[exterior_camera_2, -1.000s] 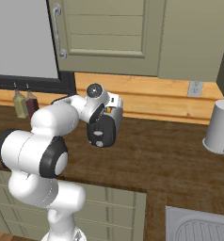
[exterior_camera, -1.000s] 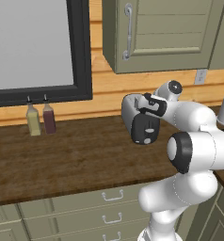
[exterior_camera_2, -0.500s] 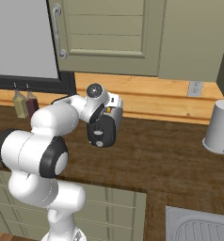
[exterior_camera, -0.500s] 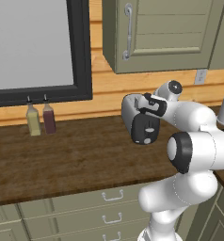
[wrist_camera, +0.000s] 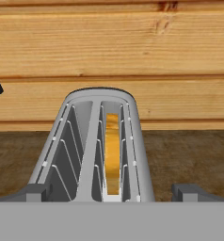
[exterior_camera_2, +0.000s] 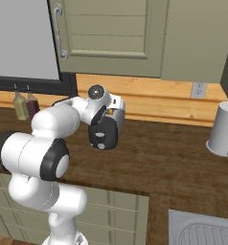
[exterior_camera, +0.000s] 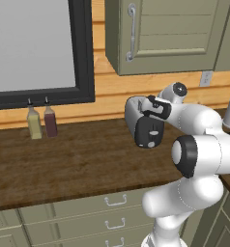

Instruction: Start the toaster. Once the lever pops up, take the bread to the plate on the dining counter.

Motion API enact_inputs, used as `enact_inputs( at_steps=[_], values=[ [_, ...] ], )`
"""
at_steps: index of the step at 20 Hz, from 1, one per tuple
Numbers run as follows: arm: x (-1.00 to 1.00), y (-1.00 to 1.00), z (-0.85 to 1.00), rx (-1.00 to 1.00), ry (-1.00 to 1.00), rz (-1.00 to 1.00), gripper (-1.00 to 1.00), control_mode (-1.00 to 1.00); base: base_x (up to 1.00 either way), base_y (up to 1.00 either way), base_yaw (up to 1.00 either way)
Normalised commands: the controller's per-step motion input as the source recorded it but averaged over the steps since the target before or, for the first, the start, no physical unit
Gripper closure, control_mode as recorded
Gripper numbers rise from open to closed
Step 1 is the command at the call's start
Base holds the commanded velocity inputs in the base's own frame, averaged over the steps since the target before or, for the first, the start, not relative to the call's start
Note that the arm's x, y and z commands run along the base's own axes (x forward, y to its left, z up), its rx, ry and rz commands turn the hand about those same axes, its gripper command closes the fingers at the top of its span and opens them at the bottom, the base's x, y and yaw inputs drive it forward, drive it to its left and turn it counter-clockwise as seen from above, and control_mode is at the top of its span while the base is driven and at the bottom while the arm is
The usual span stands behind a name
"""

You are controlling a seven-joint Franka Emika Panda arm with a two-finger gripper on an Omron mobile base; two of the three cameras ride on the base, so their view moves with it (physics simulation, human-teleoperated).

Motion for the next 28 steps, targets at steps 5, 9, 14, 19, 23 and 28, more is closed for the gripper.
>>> enact_inputs(
  at_steps=[5,9,14,19,23,28],
  values=[
    [0.0,0.0,0.0,0.0,0.0,0.0,-1.0,-1.0,0.0,0.0,0.0],
    [0.0,0.0,0.0,0.0,0.0,0.0,-1.0,-1.0,0.0,0.0,0.0],
    [0.0,0.0,0.0,0.0,0.0,0.0,-1.0,-1.0,0.0,0.0,0.0],
    [0.0,0.0,0.0,0.0,0.0,0.0,-1.0,-1.0,0.0,0.0,0.0],
    [0.0,0.0,0.0,0.0,0.0,0.0,-1.0,-1.0,0.0,0.0,0.0],
    [0.0,0.0,0.0,0.0,0.0,0.0,-1.0,-1.0,0.0,0.0,0.0]
  ],
)
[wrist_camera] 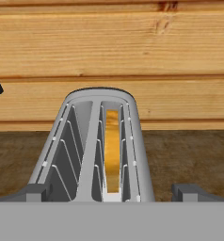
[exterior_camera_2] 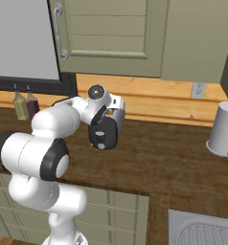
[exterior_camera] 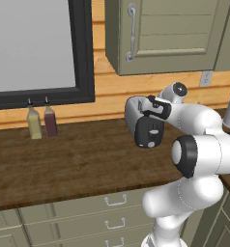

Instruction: Start the toaster. Once the lever pops up, take the bread to the plate on the dining counter.

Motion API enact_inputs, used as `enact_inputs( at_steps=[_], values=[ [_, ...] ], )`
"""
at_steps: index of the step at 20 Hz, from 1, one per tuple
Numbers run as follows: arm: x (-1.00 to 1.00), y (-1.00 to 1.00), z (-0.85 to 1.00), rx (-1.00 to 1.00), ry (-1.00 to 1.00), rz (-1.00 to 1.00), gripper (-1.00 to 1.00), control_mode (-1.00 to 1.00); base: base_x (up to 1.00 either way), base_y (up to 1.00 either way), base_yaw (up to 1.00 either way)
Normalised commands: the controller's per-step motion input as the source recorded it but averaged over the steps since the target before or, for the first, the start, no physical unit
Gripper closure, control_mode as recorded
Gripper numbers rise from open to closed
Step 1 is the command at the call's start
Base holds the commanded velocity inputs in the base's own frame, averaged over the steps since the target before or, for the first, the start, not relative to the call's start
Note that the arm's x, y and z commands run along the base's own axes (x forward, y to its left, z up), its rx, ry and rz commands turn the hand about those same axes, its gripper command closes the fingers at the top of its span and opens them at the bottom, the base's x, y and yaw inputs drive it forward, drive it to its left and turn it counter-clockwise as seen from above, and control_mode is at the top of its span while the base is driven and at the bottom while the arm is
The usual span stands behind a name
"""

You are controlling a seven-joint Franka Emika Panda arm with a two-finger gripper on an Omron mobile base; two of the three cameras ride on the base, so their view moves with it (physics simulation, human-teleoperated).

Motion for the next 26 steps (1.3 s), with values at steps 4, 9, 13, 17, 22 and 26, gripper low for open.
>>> enact_inputs(
  at_steps=[4,9,13,17,22,26],
  values=[
    [0.0,0.0,0.0,0.0,0.0,0.0,-1.0,-1.0,0.0,0.0,0.0],
    [0.0,0.0,0.0,0.0,0.0,0.0,-1.0,-1.0,0.0,0.0,0.0],
    [0.0,0.0,0.0,0.0,0.0,0.0,-1.0,-1.0,0.0,0.0,0.0],
    [0.0,0.0,0.0,0.0,0.0,0.0,-1.0,-1.0,0.0,0.0,0.0],
    [0.0,0.0,0.0,0.0,0.0,0.0,-1.0,-1.0,0.0,0.0,0.0],
    [0.0,0.0,0.0,0.0,0.0,0.0,-1.0,-1.0,0.0,0.0,0.0]
  ],
)
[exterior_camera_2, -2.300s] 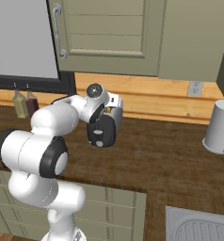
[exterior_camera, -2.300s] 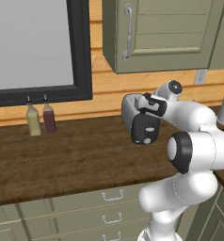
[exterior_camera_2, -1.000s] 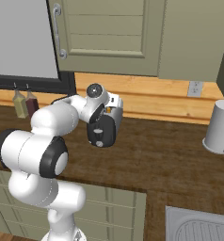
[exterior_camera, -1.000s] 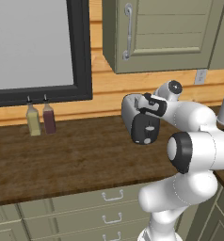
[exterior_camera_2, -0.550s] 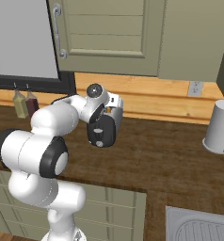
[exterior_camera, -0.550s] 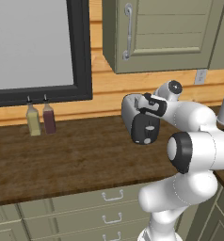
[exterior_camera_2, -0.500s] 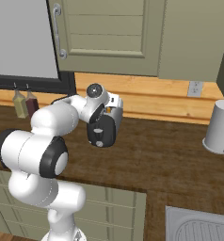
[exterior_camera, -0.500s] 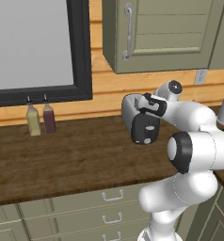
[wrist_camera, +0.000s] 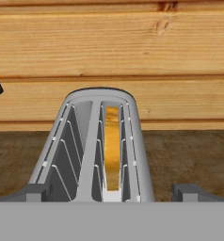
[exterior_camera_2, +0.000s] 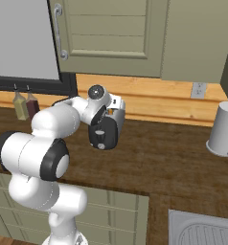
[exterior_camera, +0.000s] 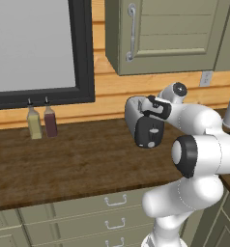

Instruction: Start the toaster. Once the lever pops up, take the bread to the plate on the dining counter.

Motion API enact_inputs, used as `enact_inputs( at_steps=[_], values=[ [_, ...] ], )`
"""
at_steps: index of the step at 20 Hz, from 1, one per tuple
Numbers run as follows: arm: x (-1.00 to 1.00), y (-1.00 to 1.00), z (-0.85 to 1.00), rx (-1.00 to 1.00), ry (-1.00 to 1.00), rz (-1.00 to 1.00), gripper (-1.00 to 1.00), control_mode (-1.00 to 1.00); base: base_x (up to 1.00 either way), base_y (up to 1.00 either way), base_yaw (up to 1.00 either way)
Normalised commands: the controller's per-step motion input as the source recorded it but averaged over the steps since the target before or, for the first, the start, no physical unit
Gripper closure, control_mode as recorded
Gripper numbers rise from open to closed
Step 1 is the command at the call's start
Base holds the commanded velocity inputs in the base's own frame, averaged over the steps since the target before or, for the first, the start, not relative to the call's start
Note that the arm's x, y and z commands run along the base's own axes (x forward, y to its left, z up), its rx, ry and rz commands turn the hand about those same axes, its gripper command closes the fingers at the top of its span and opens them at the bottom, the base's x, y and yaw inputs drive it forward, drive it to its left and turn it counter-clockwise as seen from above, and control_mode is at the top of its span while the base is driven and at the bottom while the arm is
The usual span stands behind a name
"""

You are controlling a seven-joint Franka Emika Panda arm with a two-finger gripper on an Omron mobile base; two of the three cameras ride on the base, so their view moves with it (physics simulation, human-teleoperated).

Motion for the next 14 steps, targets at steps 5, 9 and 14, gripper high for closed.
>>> enact_inputs(
  at_steps=[5,9,14],
  values=[
    [0.0,0.0,0.0,0.0,0.0,0.0,-1.0,-1.0,0.0,0.0,0.0],
    [0.0,0.0,0.0,0.0,0.0,0.0,-1.0,-1.0,0.0,0.0,0.0],
    [0.0,0.0,0.0,0.0,0.0,0.0,-1.0,-1.0,0.0,0.0,0.0]
  ],
)
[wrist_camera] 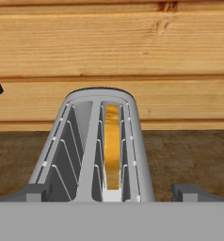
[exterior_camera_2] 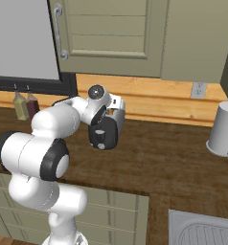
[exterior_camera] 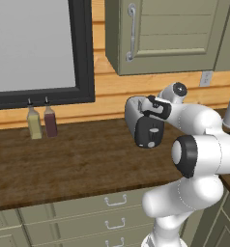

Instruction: Start the toaster. Once the lever pops up, take the bread to the plate on the dining counter.

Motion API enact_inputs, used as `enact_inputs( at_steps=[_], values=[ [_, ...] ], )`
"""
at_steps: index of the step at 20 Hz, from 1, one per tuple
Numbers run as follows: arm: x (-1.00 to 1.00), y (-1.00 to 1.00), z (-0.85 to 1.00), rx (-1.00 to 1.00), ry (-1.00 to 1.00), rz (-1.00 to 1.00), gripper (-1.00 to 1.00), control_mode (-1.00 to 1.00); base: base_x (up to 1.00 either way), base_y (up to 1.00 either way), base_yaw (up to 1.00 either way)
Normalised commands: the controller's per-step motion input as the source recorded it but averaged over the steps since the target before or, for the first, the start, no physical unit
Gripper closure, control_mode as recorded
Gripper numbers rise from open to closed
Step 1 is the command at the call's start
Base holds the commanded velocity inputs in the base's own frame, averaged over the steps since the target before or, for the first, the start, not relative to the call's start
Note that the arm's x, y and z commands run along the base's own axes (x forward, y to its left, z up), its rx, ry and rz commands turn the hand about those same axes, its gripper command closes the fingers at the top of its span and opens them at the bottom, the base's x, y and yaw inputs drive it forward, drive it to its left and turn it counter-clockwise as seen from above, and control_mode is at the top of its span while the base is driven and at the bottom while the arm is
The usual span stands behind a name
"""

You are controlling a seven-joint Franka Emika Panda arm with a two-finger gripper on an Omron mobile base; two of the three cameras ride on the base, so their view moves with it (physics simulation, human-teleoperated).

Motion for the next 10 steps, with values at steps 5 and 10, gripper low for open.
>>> enact_inputs(
  at_steps=[5,10],
  values=[
    [0.0,0.0,0.0,0.0,0.0,0.0,-1.0,-1.0,0.0,0.0,0.0],
    [0.0,0.0,0.0,0.0,0.0,0.0,-1.0,-1.0,0.0,0.0,0.0]
  ],
)
